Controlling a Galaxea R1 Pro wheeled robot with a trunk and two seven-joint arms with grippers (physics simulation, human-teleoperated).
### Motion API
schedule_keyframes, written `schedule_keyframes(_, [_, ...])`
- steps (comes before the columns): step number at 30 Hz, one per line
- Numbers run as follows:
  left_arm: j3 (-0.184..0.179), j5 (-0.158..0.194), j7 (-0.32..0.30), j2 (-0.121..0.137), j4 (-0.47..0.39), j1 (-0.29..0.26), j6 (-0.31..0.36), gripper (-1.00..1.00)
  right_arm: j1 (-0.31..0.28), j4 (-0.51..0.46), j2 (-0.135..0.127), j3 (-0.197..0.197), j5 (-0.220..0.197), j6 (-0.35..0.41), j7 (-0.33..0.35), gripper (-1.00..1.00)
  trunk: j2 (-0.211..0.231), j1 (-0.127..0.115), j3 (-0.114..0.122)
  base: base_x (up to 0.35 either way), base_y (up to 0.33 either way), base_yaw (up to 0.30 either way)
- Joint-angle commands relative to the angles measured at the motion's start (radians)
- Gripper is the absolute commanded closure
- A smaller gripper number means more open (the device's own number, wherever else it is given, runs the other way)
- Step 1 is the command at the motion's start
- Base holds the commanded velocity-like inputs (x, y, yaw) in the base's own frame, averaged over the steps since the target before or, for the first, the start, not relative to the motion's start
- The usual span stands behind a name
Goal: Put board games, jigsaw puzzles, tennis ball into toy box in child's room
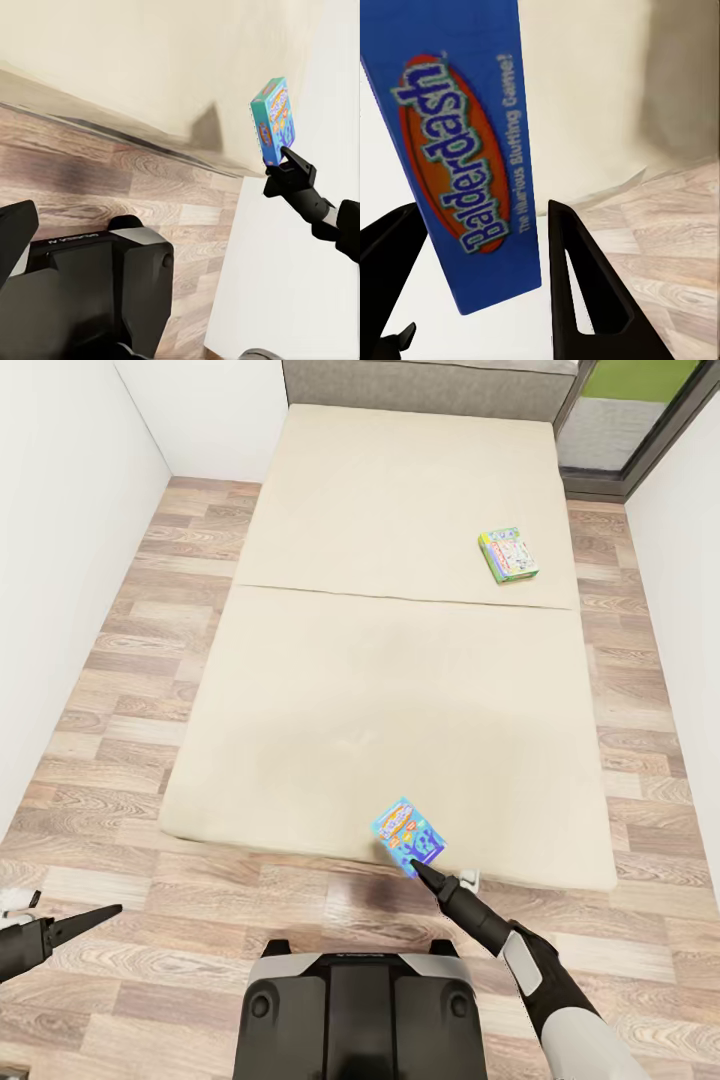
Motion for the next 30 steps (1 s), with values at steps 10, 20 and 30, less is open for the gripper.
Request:
schedule_keyframes(10, [-0.048,-0.001,-0.005,0.0,-0.011,-0.001,0.023,-1.0,0.011,-0.12,-0.03,-0.005,0.011,0.1,0.158,1.0,0.069,-0.038,0.031,-0.115,0.0,0.0])
schedule_keyframes(20, [-0.054,0.0,-0.005,-0.004,-0.043,0.0,0.047,-1.0,0.075,-0.131,-0.072,-0.01,0.013,0.112,0.278,1.0,0.076,-0.042,0.034,-0.068,0.0,0.0])
schedule_keyframes(30, [-0.116,-0.001,-0.005,-0.006,-0.046,0.0,0.06,-1.0,0.085,-0.132,-0.076,-0.012,0.014,0.108,0.322,1.0,0.076,-0.042,0.034,-0.003,0.0,0.0])
